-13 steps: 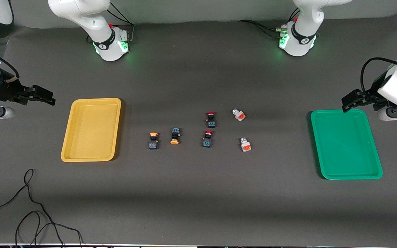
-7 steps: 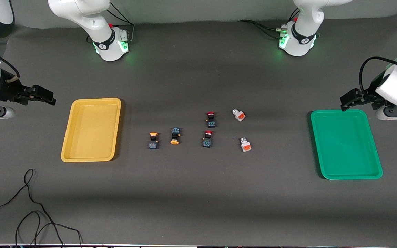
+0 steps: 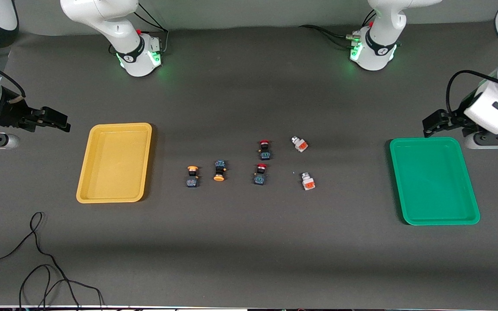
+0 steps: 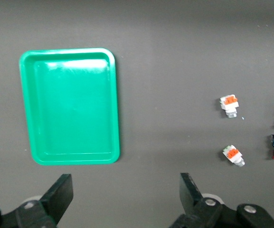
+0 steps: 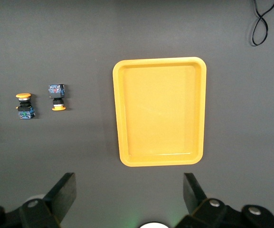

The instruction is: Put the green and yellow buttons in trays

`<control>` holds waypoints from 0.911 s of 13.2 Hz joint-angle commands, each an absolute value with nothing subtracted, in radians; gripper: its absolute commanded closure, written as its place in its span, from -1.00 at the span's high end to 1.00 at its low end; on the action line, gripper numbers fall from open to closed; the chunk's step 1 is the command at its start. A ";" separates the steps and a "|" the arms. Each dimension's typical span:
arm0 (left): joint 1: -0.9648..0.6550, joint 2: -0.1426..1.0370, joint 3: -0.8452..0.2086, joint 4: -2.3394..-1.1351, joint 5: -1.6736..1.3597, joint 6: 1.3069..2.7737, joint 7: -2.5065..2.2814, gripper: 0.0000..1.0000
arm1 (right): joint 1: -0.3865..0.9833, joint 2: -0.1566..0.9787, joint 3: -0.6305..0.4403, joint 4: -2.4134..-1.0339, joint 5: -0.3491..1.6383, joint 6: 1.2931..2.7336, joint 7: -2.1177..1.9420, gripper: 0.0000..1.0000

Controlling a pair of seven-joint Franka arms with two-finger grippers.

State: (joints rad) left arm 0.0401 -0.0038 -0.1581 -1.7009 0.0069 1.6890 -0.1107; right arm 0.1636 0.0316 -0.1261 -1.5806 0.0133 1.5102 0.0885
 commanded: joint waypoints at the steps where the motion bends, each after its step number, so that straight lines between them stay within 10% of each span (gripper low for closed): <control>1: -0.046 -0.044 -0.155 -1.764 -0.008 1.692 -0.236 0.99 | 0.167 0.035 -0.126 -1.578 0.011 1.523 0.087 0.99; 12: -0.558 -0.043 -0.175 -1.942 -0.046 1.873 -1.284 0.96 | 0.253 0.074 -0.117 -1.592 0.120 1.558 0.280 0.99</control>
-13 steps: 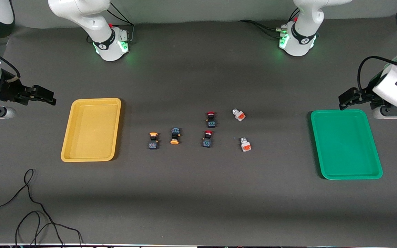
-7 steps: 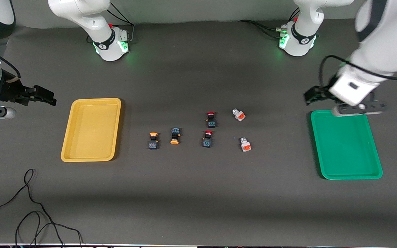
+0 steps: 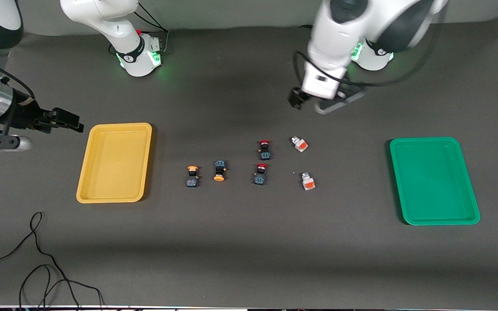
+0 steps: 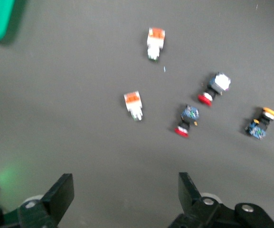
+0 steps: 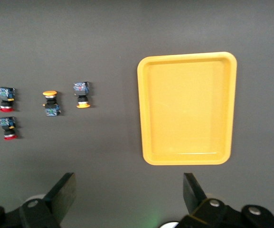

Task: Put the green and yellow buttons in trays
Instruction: 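Reach the left gripper to a white switch while the right gripper reaches a yellow button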

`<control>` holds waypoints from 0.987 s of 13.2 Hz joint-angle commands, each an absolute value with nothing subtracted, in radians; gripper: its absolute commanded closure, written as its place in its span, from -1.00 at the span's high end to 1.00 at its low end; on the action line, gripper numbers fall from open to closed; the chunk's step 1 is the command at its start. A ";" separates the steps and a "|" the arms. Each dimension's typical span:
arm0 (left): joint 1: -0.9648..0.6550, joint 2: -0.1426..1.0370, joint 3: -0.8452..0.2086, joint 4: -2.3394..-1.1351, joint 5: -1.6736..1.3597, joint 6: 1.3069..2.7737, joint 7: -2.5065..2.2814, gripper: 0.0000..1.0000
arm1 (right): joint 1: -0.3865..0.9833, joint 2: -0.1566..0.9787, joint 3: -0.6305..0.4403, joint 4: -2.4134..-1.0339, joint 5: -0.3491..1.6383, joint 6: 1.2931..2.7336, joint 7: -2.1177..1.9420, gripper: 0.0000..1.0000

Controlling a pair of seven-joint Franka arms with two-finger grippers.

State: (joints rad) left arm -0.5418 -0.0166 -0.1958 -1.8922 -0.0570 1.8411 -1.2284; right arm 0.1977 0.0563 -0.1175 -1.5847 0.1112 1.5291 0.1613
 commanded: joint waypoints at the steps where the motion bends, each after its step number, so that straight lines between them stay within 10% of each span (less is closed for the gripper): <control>1: -0.557 -0.044 -0.175 -1.969 -0.046 1.897 -1.288 0.96 | 0.256 0.080 -0.117 -1.603 0.121 1.575 0.310 0.99; 6: -0.540 0.004 -0.170 -2.233 -0.023 2.271 -1.292 0.95 | 0.376 0.093 -0.118 -1.782 0.124 1.787 0.428 0.99; 13: -0.495 0.273 -0.160 -2.238 0.044 2.518 -1.290 0.94 | 0.466 0.337 -0.117 -1.835 0.141 2.038 0.514 0.99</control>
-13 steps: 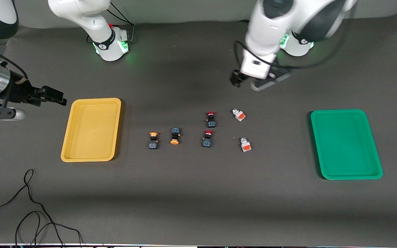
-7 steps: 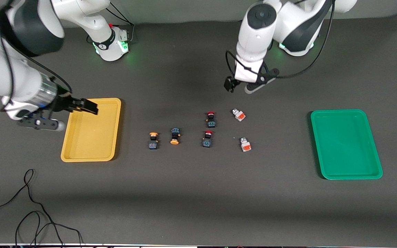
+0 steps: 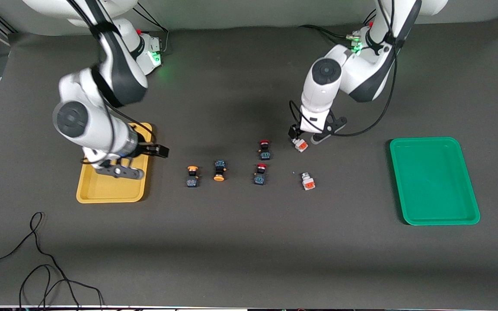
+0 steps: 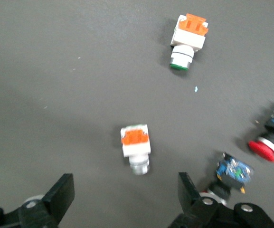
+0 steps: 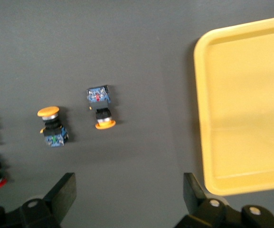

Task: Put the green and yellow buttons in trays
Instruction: 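Reach the left gripper to a white switch while the right gripper reaches a yellow button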

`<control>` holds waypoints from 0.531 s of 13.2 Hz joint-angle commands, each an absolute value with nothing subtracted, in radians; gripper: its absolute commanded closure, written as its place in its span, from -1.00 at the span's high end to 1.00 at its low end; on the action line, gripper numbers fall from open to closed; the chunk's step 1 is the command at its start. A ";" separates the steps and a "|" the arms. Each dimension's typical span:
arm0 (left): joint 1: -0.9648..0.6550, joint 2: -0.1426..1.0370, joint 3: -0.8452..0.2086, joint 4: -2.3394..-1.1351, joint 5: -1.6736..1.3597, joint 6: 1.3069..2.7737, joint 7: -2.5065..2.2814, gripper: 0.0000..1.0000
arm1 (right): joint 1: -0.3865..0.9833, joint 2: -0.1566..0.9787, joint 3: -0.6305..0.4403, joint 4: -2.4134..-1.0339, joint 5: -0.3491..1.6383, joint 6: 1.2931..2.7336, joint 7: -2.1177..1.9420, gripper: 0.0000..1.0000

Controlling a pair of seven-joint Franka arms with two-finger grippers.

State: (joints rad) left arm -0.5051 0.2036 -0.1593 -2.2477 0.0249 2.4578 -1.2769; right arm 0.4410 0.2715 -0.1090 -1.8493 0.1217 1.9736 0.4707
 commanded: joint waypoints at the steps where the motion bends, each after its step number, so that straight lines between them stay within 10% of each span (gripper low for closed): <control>1: -0.497 0.305 -0.160 -2.235 0.051 2.548 -1.292 0.94 | 0.475 0.366 -0.117 -1.835 0.146 2.075 0.514 0.99; 7: -0.499 0.422 -0.123 -2.223 0.063 2.683 -1.293 0.94 | 0.503 0.555 -0.115 -1.824 0.173 2.290 0.514 0.99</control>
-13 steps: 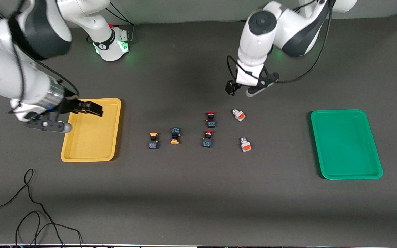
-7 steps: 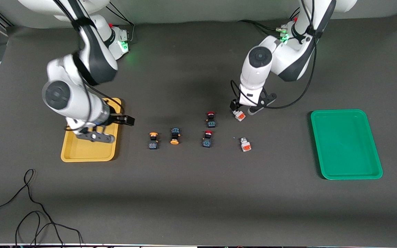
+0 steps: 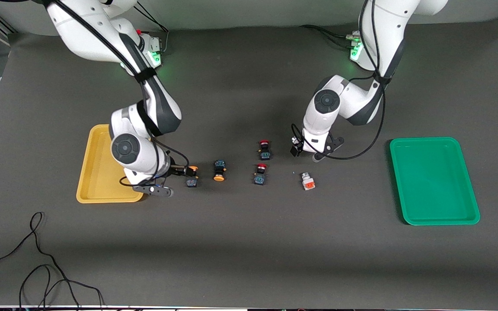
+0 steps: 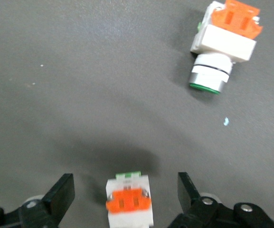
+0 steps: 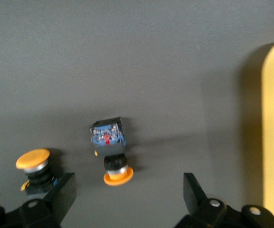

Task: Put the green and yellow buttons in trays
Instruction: 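Grasp the white switch with the left gripper while the right gripper grasps the button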

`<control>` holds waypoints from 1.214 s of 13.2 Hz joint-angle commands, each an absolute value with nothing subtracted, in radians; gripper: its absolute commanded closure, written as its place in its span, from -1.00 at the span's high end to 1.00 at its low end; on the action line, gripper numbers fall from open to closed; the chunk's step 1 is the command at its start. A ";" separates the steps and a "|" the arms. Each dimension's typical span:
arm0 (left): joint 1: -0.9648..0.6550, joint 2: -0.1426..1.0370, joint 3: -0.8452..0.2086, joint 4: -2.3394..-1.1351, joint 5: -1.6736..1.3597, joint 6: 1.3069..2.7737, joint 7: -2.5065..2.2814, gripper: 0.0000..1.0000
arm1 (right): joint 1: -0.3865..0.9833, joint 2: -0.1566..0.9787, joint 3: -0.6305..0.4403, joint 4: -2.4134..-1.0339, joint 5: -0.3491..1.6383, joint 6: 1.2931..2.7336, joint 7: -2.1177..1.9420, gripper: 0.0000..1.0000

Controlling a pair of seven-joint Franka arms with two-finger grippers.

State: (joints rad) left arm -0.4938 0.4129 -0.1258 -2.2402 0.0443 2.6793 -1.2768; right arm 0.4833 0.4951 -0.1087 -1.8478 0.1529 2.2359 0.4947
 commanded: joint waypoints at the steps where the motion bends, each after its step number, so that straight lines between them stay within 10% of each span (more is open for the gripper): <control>1: -0.500 0.422 -0.123 -2.221 0.063 2.683 -1.293 0.94 | 0.521 0.574 -0.115 -1.822 0.173 2.318 0.512 0.99; 6: -0.548 0.420 -0.124 -2.221 0.064 2.666 -1.345 0.87 | 0.545 0.650 -0.115 -1.816 0.176 2.411 0.514 0.93; 8: -0.548 0.422 -0.124 -2.221 0.066 2.666 -1.339 0.53 | 0.543 0.652 -0.115 -1.818 0.176 2.413 0.512 -0.25; 9: -0.548 0.422 -0.124 -2.221 0.080 2.666 -1.339 0.07 | 0.543 0.653 -0.115 -1.816 0.178 2.413 0.514 -0.84; 10: -0.545 0.422 -0.124 -2.221 0.098 2.666 -1.338 -0.48 | 0.542 0.652 -0.115 -1.816 0.178 2.411 0.517 -1.00; 12: -0.541 0.416 -0.124 -2.220 0.101 2.652 -1.338 -0.99 | 0.535 0.615 -0.115 -1.816 0.183 2.389 0.511 -1.00; 16: -0.540 0.316 -0.124 -2.125 0.101 2.393 -1.330 -1.00 | 0.529 0.455 -0.168 -1.732 0.183 2.039 0.492 -1.00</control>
State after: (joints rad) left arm -0.5350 0.4061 -0.1269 -2.1820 0.0789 2.5687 -1.3124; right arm 0.5314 0.5706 -0.1339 -1.7475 0.1650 2.1929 0.5007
